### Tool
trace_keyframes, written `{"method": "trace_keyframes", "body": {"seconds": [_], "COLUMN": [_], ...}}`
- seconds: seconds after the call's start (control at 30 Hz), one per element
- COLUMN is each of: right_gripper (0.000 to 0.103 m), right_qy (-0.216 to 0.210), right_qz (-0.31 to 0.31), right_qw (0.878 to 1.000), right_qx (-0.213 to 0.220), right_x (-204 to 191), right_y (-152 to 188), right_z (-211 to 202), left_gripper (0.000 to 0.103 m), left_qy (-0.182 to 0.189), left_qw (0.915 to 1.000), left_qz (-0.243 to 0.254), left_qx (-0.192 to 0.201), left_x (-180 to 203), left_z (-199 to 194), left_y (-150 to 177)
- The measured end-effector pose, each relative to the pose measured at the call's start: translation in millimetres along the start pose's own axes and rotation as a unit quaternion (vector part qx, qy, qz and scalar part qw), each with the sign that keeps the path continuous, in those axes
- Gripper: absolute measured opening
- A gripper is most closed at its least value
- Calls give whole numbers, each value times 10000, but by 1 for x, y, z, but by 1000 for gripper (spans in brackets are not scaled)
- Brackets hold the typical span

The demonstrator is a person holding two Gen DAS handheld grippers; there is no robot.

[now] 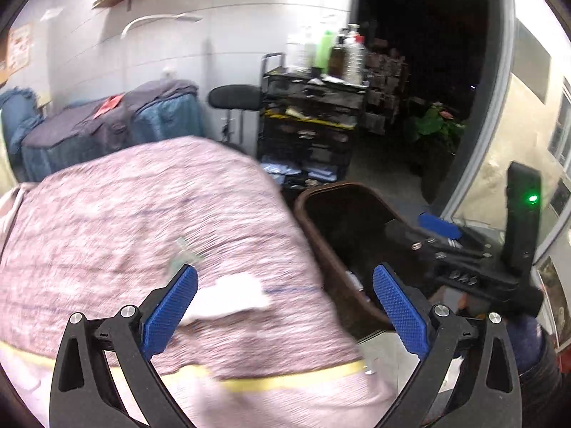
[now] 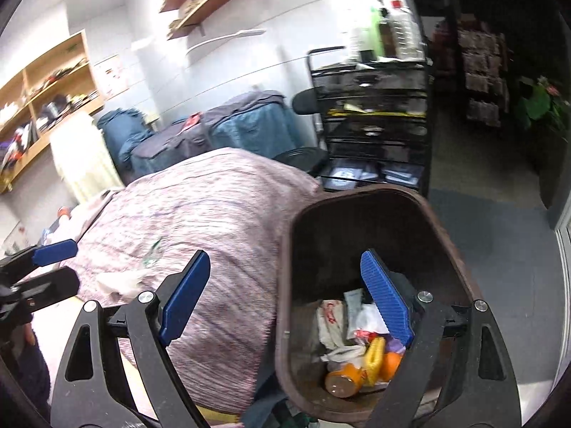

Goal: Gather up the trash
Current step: 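Move both open tools back over the tissue and wrapper on the bed, then grasp the white tissue with the left tool while the right tool grasps the clear wrapper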

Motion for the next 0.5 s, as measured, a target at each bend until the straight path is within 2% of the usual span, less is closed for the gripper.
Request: {"method": "trace_keyframes", "body": {"seconds": [0.27, 0.5], "right_gripper": [87, 88], "right_qy": [-171, -372], "right_qz": [-536, -842], "right_qw": [9983, 9953], "right_qx": [-147, -313], "right_x": [-45, -81], "right_y": [-5, -11], "right_z": [12, 29], "left_gripper": [97, 97], "left_qy": [-365, -352], "left_qw": [9964, 9937], "left_qz": [-701, -866], "left_qx": [-316, -611], "left_x": [-76, -104], "left_z": [2, 10], "left_y": [30, 44]}}
Point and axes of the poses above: each gripper's, at about its wrist camera, not at the fingertips, and z roughly the way its jaws point, x to its right, y to its underside, the point moved 4 cm from there along z, roughly the way its jaws point, and after that the axes turned 15 degrees about -x, right-handed, at the moved point
